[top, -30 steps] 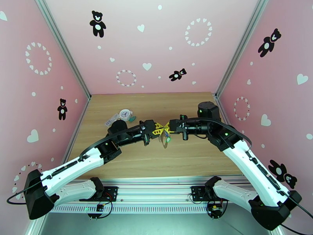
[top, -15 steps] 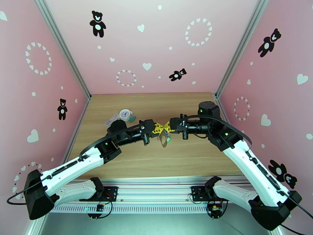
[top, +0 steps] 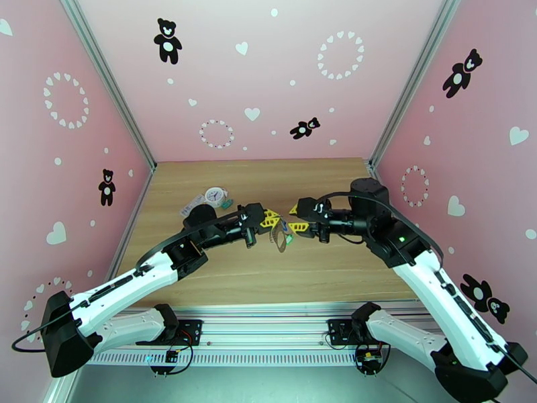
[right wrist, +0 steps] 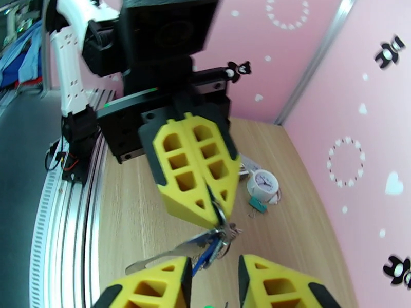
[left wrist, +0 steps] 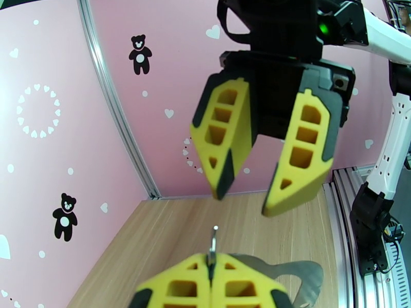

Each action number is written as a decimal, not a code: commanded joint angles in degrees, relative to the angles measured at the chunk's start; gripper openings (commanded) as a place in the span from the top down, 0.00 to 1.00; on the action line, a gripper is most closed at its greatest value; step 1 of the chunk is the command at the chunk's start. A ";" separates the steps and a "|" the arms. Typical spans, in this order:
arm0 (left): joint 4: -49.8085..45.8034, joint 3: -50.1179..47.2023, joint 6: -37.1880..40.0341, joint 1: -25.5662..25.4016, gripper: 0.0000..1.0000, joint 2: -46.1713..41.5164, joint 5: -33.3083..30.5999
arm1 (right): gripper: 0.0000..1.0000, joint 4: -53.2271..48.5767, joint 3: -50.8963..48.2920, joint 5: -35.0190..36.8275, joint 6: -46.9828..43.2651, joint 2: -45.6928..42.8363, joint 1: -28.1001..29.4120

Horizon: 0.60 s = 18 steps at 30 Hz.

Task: Remove the keys from the keyring

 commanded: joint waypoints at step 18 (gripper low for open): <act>0.03 2.10 -1.66 0.36 1.00 -0.04 4.61 | 0.48 7.83 -7.57 -0.73 12.36 1.31 -0.13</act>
